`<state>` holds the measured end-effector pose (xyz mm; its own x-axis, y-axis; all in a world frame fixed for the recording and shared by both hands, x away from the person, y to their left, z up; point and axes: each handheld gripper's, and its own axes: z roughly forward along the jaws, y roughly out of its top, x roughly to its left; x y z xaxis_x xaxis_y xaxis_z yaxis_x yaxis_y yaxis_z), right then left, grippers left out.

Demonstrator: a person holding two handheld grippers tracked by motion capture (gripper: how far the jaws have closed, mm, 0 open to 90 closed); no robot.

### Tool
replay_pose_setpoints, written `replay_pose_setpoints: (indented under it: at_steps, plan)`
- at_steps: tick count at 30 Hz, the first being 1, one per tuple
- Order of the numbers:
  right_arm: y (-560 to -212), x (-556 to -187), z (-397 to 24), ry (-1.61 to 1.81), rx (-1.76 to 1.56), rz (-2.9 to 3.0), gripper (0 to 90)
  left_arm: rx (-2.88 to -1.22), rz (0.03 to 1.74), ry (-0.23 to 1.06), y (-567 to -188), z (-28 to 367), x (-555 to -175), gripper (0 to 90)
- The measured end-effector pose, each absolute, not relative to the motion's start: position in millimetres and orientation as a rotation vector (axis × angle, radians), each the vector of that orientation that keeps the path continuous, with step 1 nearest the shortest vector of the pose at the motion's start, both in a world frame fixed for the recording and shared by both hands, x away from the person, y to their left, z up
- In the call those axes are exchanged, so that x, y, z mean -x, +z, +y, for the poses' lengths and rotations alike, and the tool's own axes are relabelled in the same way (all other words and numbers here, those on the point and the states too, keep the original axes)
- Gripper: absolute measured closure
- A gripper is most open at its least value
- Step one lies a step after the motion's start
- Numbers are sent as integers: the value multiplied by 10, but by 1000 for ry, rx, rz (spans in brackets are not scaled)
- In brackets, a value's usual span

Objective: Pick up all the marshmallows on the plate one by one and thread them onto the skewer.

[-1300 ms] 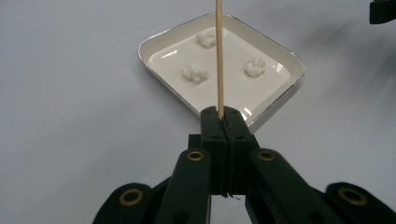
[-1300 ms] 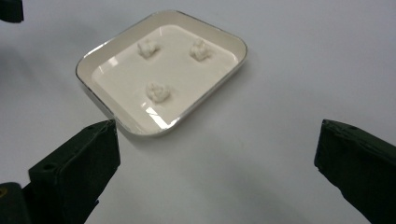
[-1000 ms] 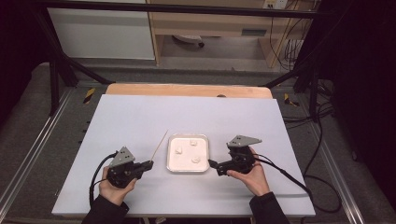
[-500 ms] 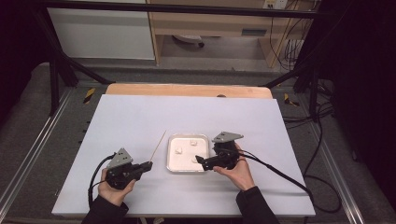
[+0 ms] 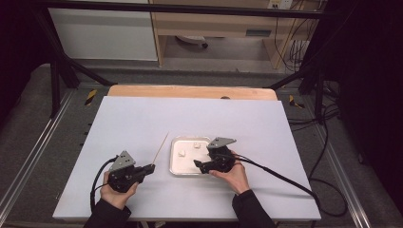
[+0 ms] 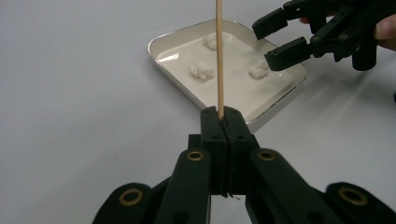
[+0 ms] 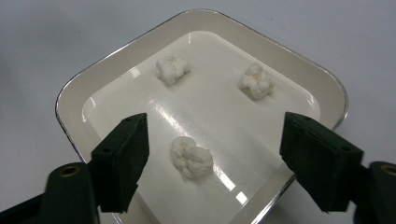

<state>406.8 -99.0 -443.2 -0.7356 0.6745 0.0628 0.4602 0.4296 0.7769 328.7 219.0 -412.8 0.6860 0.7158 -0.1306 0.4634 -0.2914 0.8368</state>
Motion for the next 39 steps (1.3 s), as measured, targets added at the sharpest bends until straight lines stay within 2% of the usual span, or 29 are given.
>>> replay_pose_setpoints:
  at_steps: [4, 7, 12, 28, 34, 39]
  plan:
    - [-4487, -4057, -962, 1191, -972, 2443, 421, -1952, 912, 330, -4136, 2176, -3286, 887]
    - [-4508, -4059, -955, 1178, -973, 2465, 453, -1955, 912, 329, -4138, 2174, -3288, 886]
    - [-4547, -4050, -937, 1172, -937, 2481, 560, -1956, 909, 328, -4141, 2167, -3288, 886]
    - [-4551, -4035, -942, 1186, -910, 2489, 729, -1963, 903, 328, -4144, 2154, -3286, 886]
    - [-4518, -4037, -954, 1210, -920, 2496, 751, -1963, 898, 328, -4142, 2145, -3282, 886]
    - [-4340, -4017, -1021, 1287, -911, 2456, 753, -1964, 883, 326, -4137, 2112, -3266, 886]
